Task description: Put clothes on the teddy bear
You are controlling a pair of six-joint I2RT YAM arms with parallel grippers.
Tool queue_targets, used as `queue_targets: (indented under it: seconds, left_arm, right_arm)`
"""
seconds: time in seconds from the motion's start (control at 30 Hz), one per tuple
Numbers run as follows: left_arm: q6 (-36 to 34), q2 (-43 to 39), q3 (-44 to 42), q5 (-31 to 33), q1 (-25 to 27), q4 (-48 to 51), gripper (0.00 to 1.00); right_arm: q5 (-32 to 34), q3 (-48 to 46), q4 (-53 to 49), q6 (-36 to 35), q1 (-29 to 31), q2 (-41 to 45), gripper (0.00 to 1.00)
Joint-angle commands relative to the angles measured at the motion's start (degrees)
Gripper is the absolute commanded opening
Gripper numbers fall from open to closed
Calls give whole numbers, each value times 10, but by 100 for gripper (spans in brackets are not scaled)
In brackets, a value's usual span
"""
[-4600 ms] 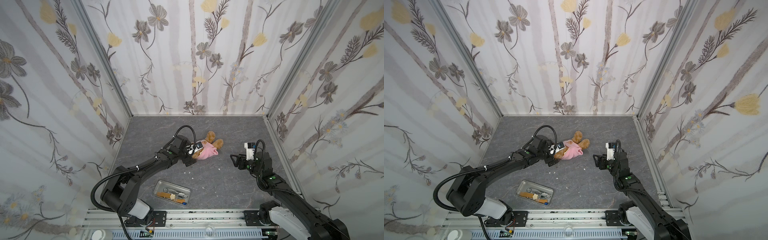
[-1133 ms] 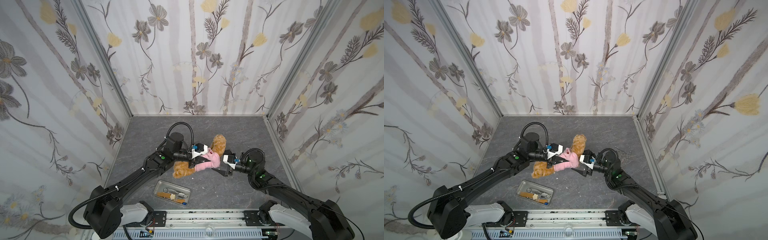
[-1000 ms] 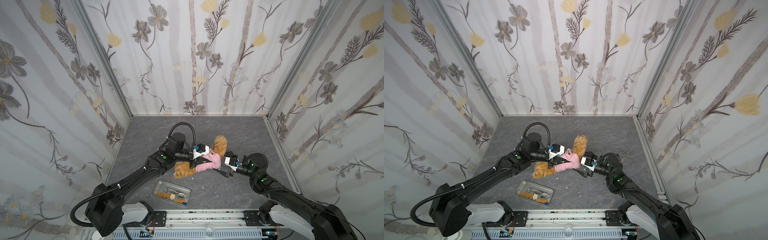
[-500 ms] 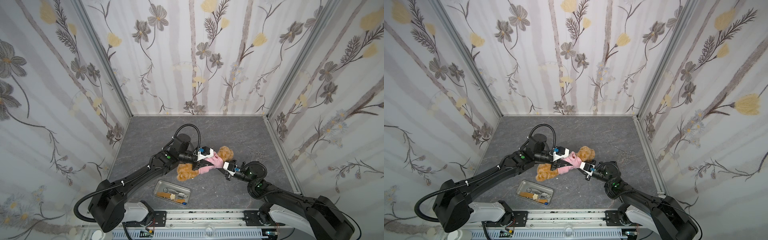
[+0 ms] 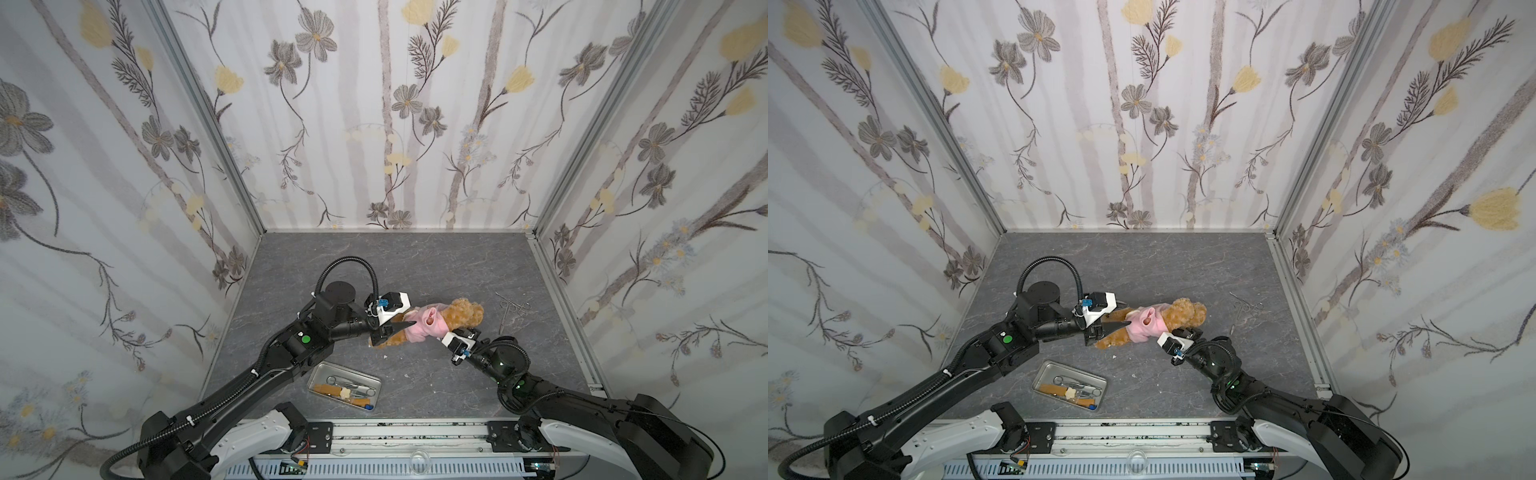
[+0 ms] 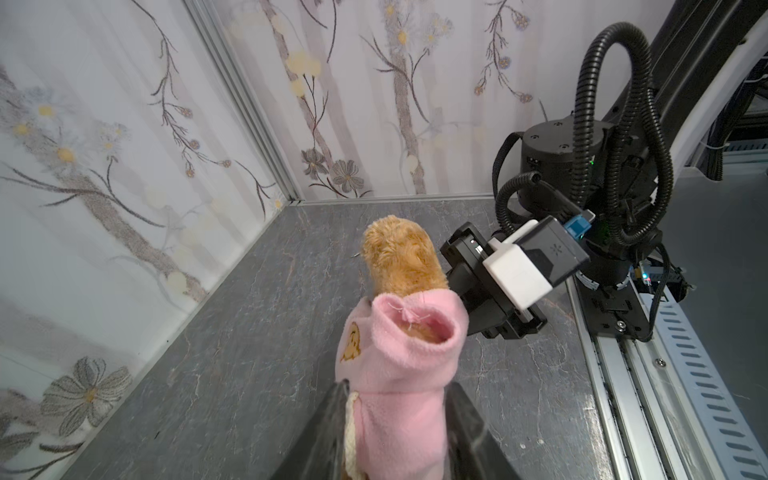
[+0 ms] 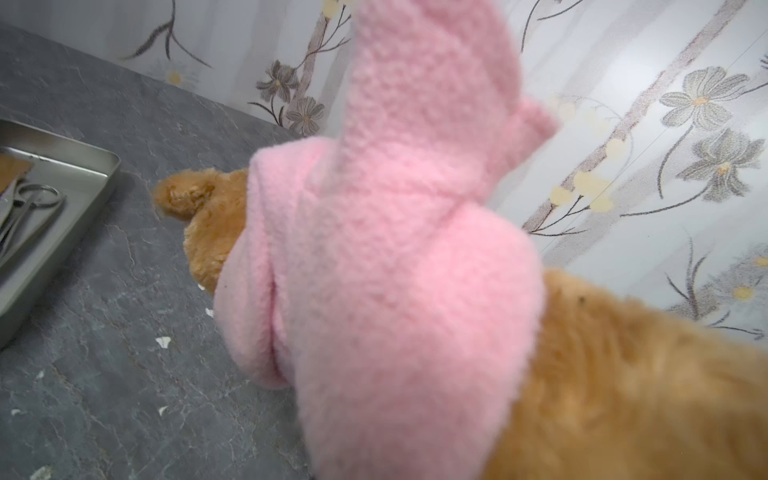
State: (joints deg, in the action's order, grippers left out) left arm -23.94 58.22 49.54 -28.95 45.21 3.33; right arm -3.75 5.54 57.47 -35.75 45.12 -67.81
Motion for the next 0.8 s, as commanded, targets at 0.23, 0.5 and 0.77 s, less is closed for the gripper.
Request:
queue_targets:
  seconds: [0.23,0.5,0.77]
  left_arm:
    - [-55,76,75,116,50,153,10]
    - [-92,120,106,118,66,179,7]
    - [-141,135,117,115,83,192,8]
  right_arm:
    - [119,17,43,-122,54,-35,8]
    - [127,25,29,-118,60,-44,8]
    - [125,27,23,-106,61,-42,8]
